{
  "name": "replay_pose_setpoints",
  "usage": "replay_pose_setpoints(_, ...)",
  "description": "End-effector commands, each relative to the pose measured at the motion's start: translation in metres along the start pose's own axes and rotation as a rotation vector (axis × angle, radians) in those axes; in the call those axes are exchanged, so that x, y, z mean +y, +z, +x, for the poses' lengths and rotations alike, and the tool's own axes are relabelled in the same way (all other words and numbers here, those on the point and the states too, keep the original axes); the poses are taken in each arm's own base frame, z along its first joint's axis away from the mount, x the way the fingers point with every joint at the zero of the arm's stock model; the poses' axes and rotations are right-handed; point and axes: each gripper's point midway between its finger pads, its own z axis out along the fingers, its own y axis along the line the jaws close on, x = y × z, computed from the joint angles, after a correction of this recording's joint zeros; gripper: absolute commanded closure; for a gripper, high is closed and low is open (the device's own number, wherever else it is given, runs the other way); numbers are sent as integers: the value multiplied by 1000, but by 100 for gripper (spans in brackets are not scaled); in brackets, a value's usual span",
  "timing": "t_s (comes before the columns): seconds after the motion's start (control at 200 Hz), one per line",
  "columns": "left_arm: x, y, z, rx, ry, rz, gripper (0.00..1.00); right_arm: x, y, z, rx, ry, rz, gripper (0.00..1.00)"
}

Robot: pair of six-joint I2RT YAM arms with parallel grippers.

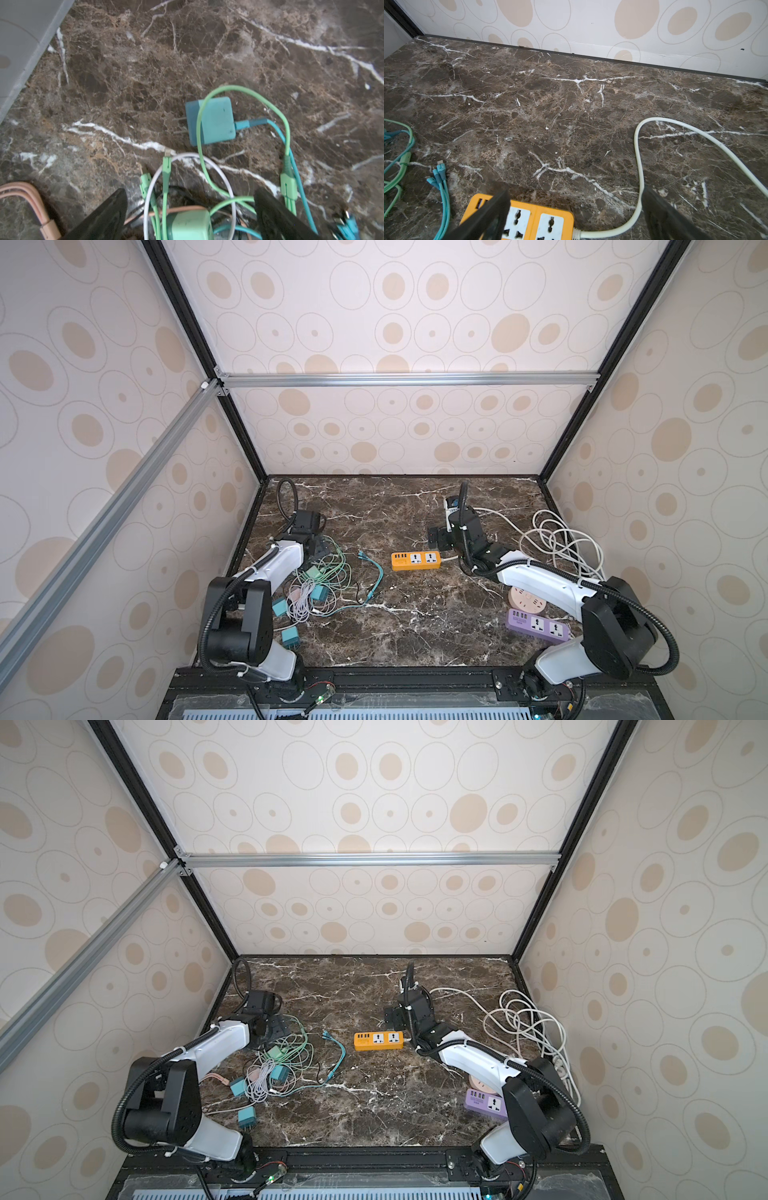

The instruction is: Insert the plug

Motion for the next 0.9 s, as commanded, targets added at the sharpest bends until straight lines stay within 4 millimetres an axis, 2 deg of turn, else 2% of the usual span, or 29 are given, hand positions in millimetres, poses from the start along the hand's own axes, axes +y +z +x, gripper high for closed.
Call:
replay_pose_setpoints(0.0,-2,2,-33,-54,7,44,6,-8,-6,-5,-2,7,40,1)
replay_pose_setpoints(0.145,-16,11,-47,-46,11,146,8,-11,-6,1,11,3,53,1)
replay_pose_setpoints(0.235,-30,23,-49,-7,44,180,18,-12,-5,2,15,7,57,1)
replay_pose_setpoints(0.39,-42,41,-45,54,94,173,33,-14,-5,0,16,13,69,1)
replay_pose_setpoints(0.46,-47,45,-44,66,119,171,44,-14,-6,0,16,12,74,1)
replay_pose_setpoints(0.705,-69,33,-44,30,234,144,78,-18,-6,2,25,11,91,1)
replay_pose_setpoints(0.79,-78,27,-34,42,271,138,86,-18,-5,4,29,8,96,1)
replay_pose_setpoints(0.895,-103,13,-12,50,336,167,92,-18,-4,3,29,10,102,1)
